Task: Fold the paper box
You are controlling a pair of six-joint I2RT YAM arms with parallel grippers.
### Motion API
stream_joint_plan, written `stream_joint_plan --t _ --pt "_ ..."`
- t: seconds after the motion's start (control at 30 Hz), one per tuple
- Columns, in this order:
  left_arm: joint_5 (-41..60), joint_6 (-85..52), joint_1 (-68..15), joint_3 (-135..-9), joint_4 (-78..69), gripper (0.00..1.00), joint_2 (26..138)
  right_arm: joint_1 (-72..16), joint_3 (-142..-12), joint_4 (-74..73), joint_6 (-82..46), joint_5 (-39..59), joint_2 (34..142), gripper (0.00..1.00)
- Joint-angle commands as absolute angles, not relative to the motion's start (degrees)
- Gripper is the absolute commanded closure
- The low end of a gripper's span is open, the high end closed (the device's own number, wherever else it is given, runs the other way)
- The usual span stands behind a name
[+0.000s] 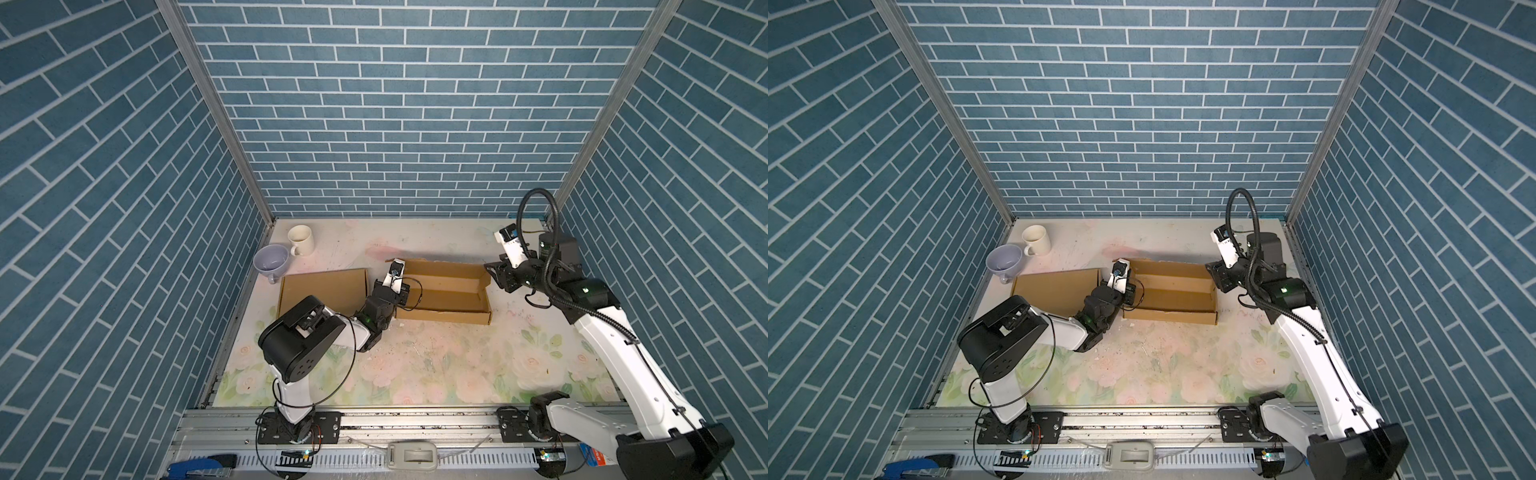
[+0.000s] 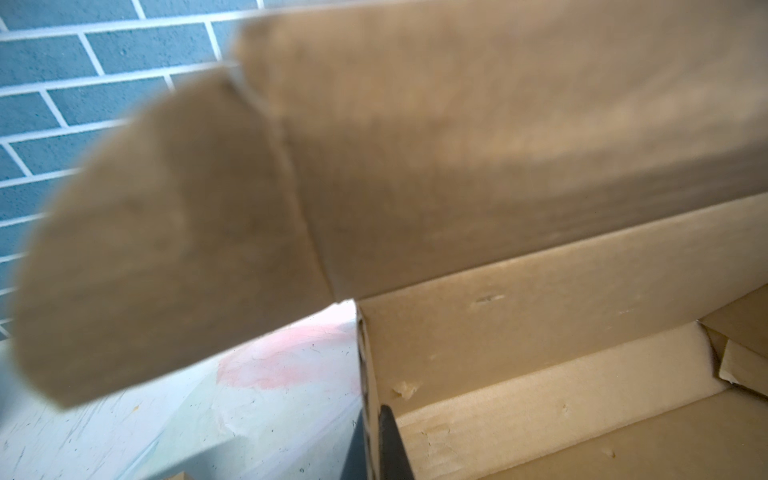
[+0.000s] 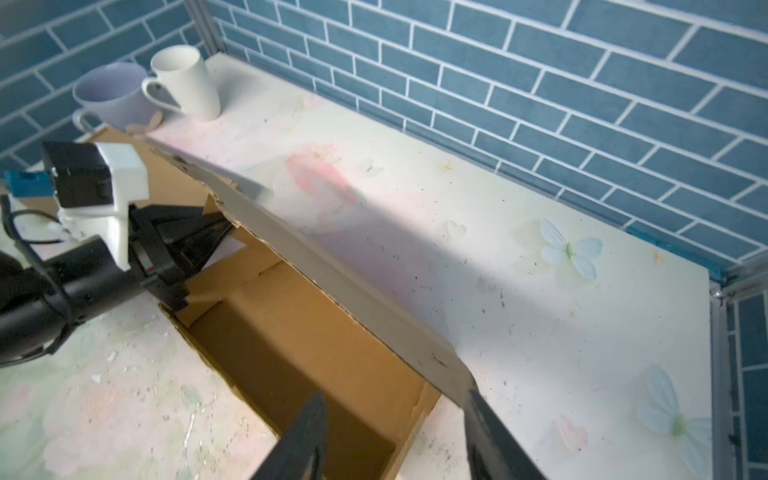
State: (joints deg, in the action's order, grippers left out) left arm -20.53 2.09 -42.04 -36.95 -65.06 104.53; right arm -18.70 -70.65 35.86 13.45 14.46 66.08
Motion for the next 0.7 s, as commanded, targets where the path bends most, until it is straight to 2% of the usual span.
stream_joint_plan --t 0.0,0.23,0.37,0.47,0.67 --pt "-20.8 3.4 -42.3 -34.8 -60.0 1.00 107.5 -21.3 -77.9 49.0 26.3 13.5 72.9 0.45" --pt "-20.4 3.4 -42.3 -34.5 -60.2 1.00 108.1 -26.8 -89.1 54.0 32.8 15.1 84.7 0.46" --pt "-20.4 3.3 -42.3 -34.0 -60.4 1.00 108.2 -27.9 -92.8 55.6 35.4 14.5 90.0 0.50" --pt "-20.5 3.5 -42.3 -33.6 -60.5 1.00 108.2 -28.2 -95.6 57.9 36.6 15.7 93.1 0.55" --pt "-20.4 3.5 -42.4 -33.6 -60.4 1.00 108.2 -28.4 -97.5 60.8 37.2 19.2 95.8 0.77"
